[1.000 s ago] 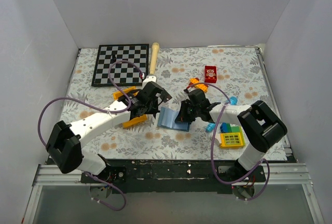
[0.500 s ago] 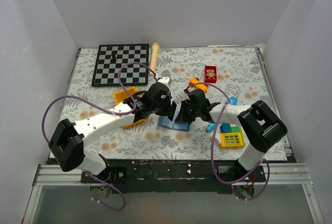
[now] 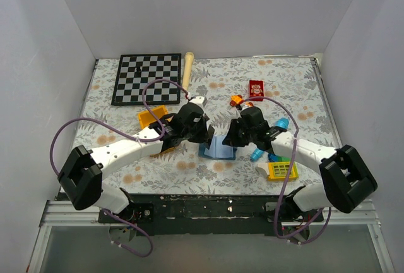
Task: Put the credit cards into the card holder
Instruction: Insert the credit card into the card holder.
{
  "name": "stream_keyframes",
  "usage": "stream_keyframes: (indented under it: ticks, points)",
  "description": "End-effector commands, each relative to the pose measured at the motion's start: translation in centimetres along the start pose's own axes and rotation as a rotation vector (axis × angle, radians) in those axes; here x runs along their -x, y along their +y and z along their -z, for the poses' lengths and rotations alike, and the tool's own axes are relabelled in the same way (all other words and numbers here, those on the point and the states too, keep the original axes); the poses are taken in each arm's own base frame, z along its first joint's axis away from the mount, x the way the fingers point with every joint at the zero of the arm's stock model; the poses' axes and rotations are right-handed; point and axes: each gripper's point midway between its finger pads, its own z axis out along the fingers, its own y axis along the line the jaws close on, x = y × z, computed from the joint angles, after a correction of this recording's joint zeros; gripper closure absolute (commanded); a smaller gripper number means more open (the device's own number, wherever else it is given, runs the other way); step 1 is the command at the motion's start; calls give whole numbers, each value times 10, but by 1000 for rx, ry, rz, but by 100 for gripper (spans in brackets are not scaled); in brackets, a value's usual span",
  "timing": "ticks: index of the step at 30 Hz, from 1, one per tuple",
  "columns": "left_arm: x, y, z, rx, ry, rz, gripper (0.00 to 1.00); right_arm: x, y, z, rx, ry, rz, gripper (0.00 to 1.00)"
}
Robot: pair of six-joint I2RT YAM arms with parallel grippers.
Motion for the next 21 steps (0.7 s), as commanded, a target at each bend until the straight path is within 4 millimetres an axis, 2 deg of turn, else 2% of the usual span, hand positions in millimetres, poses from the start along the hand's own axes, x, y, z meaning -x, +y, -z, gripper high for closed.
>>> stream_keyframes:
  ticks: [1, 7, 9, 13, 14, 16, 18, 21]
  points:
    - [26, -17, 12, -71, -82, 14, 100, 17, 10, 15, 17, -52, 35, 81]
    - [36, -19, 23, -80, -120, 10, 100, 20, 9, 18, 8, -57, 34, 80]
    - [40, -20, 27, -87, -132, 12, 100, 23, 11, 26, 28, -89, 38, 68]
    - [51, -22, 41, -136, -183, 43, 100, 36, 43, 52, 215, -188, 90, 38]
    - [53, -23, 43, -158, -192, 63, 100, 42, 54, 61, 277, -229, 106, 33]
    - [56, -25, 49, -229, -204, 98, 100, 47, 66, 78, 364, -279, 110, 28]
    - [67, -28, 59, -325, -254, 144, 100, 52, 74, 93, 442, -309, 102, 27]
    - [70, -42, 74, -474, -283, 148, 100, 57, 84, 110, 558, -341, 63, 27]
